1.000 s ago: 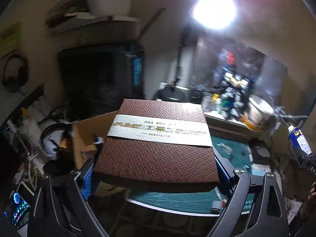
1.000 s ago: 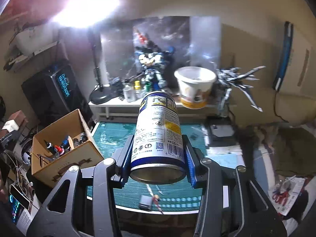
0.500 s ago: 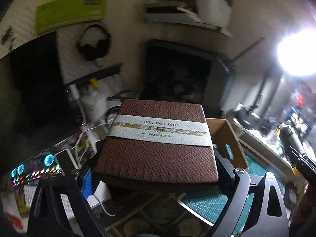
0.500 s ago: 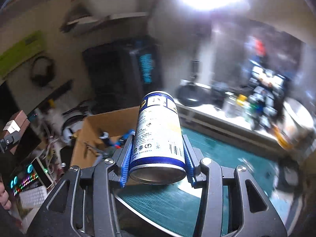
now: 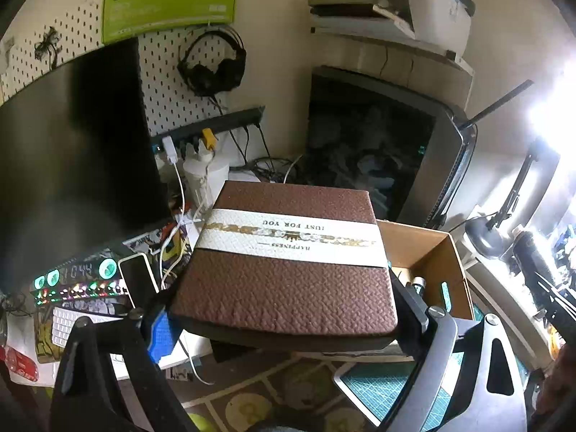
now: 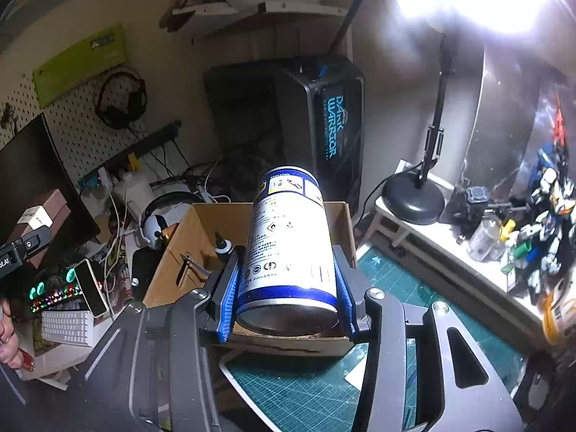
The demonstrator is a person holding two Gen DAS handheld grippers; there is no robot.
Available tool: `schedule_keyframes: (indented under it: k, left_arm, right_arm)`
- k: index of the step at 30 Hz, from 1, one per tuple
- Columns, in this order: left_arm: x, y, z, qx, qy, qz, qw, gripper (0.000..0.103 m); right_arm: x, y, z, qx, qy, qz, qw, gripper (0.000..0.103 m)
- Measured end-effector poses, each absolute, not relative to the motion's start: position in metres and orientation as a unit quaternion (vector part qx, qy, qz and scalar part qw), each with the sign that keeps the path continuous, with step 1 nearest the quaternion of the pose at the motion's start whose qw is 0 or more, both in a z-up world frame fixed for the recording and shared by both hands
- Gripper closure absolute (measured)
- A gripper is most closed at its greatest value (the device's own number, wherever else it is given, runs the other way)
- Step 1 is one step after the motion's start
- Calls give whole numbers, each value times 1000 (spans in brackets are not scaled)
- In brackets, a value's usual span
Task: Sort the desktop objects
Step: 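Carry the brown box in left tool while right tool carries the can toward the cardboard box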
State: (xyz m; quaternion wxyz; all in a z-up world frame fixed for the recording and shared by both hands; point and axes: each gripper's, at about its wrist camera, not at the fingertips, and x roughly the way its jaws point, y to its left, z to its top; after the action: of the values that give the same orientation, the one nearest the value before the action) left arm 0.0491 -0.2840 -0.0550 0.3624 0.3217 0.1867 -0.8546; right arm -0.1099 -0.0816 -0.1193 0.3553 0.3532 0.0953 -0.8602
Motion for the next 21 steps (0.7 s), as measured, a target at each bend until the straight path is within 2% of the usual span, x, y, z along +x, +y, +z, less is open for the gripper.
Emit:
schedule_keyframes:
  k: [11, 15, 21]
  left_arm:
    - [3, -295, -81, 364, 169, -851, 339, 9]
    - [-32, -311, -113, 396, 183, -846, 307, 9]
    - [-106, -348, -181, 504, 215, -801, 242, 9]
  right_arm:
    - [-147, -86, -142, 378, 96, -853, 347, 60]
    - [-170, -99, -163, 398, 103, -843, 347, 60]
    - [-221, -137, -210, 471, 121, -796, 361, 60]
